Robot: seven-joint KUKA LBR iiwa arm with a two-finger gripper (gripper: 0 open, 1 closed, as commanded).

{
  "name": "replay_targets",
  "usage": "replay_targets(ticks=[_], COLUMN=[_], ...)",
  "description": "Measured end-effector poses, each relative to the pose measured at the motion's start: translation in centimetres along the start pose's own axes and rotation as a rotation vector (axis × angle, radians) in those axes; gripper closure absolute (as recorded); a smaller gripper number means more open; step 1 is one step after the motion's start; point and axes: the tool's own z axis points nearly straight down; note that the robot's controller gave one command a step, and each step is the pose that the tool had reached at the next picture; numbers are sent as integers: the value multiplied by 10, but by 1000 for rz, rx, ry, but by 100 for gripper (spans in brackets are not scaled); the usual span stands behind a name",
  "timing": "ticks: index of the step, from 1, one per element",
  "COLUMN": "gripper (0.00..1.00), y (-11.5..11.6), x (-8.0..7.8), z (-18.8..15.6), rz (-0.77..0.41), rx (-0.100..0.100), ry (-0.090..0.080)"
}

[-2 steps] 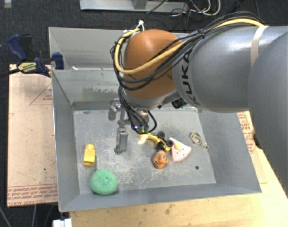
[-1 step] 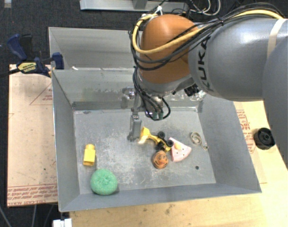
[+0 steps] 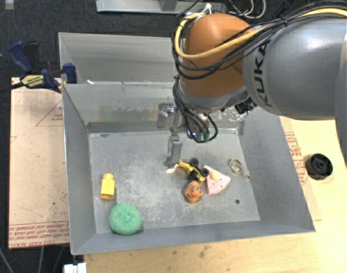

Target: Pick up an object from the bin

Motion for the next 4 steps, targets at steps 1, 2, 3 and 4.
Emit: replay_targets(ticks=[1,2,3,4], gripper=[0,0,0,0], y=[-25,-66,-74,-107], x=[8,9,33,36], z=[16,73,86,105], rz=[-11,-131,-143,-160], rx=[-3,-2,-1,-4], ry=[-1,-1,5,1])
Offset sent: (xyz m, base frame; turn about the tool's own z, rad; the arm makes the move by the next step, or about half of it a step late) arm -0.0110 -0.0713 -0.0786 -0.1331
